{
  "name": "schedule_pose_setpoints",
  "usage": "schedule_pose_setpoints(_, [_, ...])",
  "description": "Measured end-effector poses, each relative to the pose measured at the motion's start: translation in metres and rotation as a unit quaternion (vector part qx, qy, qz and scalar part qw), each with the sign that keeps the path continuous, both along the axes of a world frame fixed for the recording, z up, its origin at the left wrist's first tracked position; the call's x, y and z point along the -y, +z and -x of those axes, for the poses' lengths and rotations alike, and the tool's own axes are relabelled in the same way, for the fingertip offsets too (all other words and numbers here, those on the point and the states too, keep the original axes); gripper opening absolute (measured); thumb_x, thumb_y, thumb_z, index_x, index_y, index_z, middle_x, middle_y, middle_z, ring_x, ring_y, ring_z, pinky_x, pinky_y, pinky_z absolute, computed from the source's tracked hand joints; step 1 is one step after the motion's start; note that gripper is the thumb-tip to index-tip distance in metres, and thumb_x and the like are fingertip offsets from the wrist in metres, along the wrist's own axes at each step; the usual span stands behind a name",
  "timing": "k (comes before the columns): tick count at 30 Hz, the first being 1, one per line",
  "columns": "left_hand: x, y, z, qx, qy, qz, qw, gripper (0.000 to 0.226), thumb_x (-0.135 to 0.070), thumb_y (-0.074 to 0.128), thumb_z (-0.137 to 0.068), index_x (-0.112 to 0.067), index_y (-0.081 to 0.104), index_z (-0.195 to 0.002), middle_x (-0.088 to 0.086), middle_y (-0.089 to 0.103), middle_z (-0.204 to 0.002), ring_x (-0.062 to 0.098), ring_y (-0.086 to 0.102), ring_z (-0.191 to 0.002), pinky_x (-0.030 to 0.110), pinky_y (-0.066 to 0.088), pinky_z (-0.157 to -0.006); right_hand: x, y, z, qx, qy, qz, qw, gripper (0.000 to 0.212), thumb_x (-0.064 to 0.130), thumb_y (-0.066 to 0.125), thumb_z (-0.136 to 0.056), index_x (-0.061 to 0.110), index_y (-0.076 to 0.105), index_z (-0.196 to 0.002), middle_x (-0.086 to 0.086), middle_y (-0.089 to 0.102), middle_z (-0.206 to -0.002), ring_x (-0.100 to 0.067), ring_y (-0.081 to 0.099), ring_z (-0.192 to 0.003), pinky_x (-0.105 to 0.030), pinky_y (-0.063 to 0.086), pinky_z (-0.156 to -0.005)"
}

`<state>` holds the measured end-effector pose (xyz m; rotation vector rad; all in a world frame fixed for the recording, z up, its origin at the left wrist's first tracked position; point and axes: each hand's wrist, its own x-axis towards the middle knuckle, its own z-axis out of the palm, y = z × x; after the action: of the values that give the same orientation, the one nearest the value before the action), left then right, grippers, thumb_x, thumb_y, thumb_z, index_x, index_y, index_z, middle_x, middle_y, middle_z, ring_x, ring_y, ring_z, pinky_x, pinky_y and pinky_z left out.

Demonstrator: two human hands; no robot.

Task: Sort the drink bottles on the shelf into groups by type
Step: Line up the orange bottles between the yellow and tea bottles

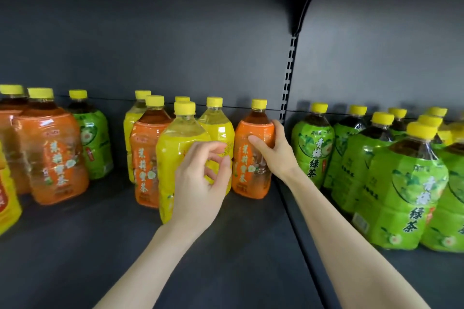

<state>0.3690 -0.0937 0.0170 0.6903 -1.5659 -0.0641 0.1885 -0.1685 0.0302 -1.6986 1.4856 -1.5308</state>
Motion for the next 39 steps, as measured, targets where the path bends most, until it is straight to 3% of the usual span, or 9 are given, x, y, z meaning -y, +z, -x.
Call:
schedule_pose_setpoints(3, [-0.007,-0.007,-0.015,-0.029,0.013,0.011,0.999,0.023,-0.024,0.059,-0.085,-0.009,0.060,-0.103,-0.002,0.054,-0.101,0.010,0.058,-0.084,0.016,0.046,-0.059,-0.026,-0.004,-0.004,0.026,-0.004,0.008,1.000,0.078,0.042,0.067,-0.086,0.025,0.024,-0.148,-0.004,0.055,-0.134,-0.021,0.058,-0.117,-0.047,0.050,-0.099])
schedule_pose_setpoints(7, [-0.017,-0.016,-0.035,-0.048,0.077,-0.001,0.996,0.039,-0.028,0.067,-0.081,-0.010,0.054,-0.113,0.005,0.046,-0.115,0.019,0.050,-0.105,0.033,0.047,-0.085,-0.060,-0.008,-0.023,0.072,-0.011,0.022,0.997,0.074,0.043,0.068,-0.085,0.029,0.028,-0.146,0.000,0.056,-0.132,-0.018,0.059,-0.114,-0.040,0.051,-0.097])
schedule_pose_setpoints(11, [-0.007,-0.017,-0.052,-0.052,0.084,-0.125,0.987,0.074,-0.038,0.076,-0.075,-0.015,0.037,-0.133,0.008,0.036,-0.135,0.022,0.036,-0.127,0.048,0.038,-0.103,-0.093,-0.010,-0.049,0.137,-0.017,0.029,0.990,0.078,0.049,0.072,-0.072,0.025,0.039,-0.139,0.003,0.062,-0.123,-0.014,0.064,-0.107,-0.035,0.054,-0.090])
schedule_pose_setpoints(17, [0.010,-0.017,-0.063,-0.043,0.014,-0.186,0.981,0.074,-0.046,0.070,-0.077,-0.023,0.036,-0.139,0.001,0.043,-0.136,0.020,0.044,-0.125,0.041,0.044,-0.100,-0.111,-0.022,-0.082,0.232,-0.012,0.027,0.972,0.063,0.051,0.076,-0.068,0.026,0.052,-0.120,0.002,0.069,-0.109,-0.010,0.070,-0.090,-0.027,0.055,-0.074])
schedule_pose_setpoints(21, [0.013,-0.017,-0.066,0.004,0.009,-0.180,0.984,0.074,-0.052,0.063,-0.082,-0.025,0.033,-0.143,0.000,0.039,-0.142,0.019,0.035,-0.131,0.033,0.034,-0.102,-0.106,-0.029,-0.086,0.232,-0.051,0.045,0.970,0.067,0.061,0.066,-0.067,0.028,0.052,-0.123,0.005,0.069,-0.108,-0.012,0.069,-0.095,-0.035,0.056,-0.083])
schedule_pose_setpoints(25, [0.026,-0.013,-0.086,-0.039,0.081,-0.161,0.983,0.070,-0.062,0.049,-0.080,-0.018,0.043,-0.134,0.005,0.031,-0.140,0.021,0.027,-0.132,0.040,0.023,-0.109,-0.104,-0.031,-0.089,0.226,-0.077,0.071,0.968,0.078,0.069,0.061,-0.059,0.024,0.054,-0.122,0.004,0.069,-0.107,-0.013,0.068,-0.096,-0.037,0.055,-0.084])
schedule_pose_setpoints(31, [0.067,0.000,-0.100,-0.091,0.049,-0.265,0.959,0.082,-0.061,0.049,-0.084,-0.019,0.019,-0.147,0.006,0.034,-0.147,0.028,0.030,-0.136,0.047,0.019,-0.111,-0.101,-0.032,-0.089,0.224,-0.075,0.074,0.969,0.060,0.070,0.060,-0.057,0.035,0.054,-0.107,0.007,0.069,-0.104,-0.012,0.068,-0.094,-0.033,0.055,-0.081])
schedule_pose_setpoints(35, [0.071,0.001,-0.112,-0.080,0.064,-0.255,0.961,0.076,-0.059,0.060,-0.079,-0.017,0.038,-0.138,0.009,0.048,-0.134,0.029,0.040,-0.126,0.047,0.033,-0.105,-0.101,-0.033,-0.089,0.218,-0.077,0.076,0.970,0.053,0.067,0.061,-0.062,0.037,0.054,-0.105,0.007,0.069,-0.104,-0.013,0.068,-0.095,-0.034,0.055,-0.082])
schedule_pose_setpoints(39, [0.065,0.001,-0.125,-0.086,0.073,-0.237,0.965,0.075,-0.052,0.068,-0.077,-0.014,0.041,-0.135,0.012,0.044,-0.130,0.027,0.047,-0.119,0.041,0.042,-0.097,-0.104,-0.031,-0.090,0.223,-0.073,0.081,0.969,0.043,0.055,0.060,-0.073,0.033,0.054,-0.109,0.004,0.069,-0.107,-0.015,0.068,-0.097,-0.033,0.055,-0.082])
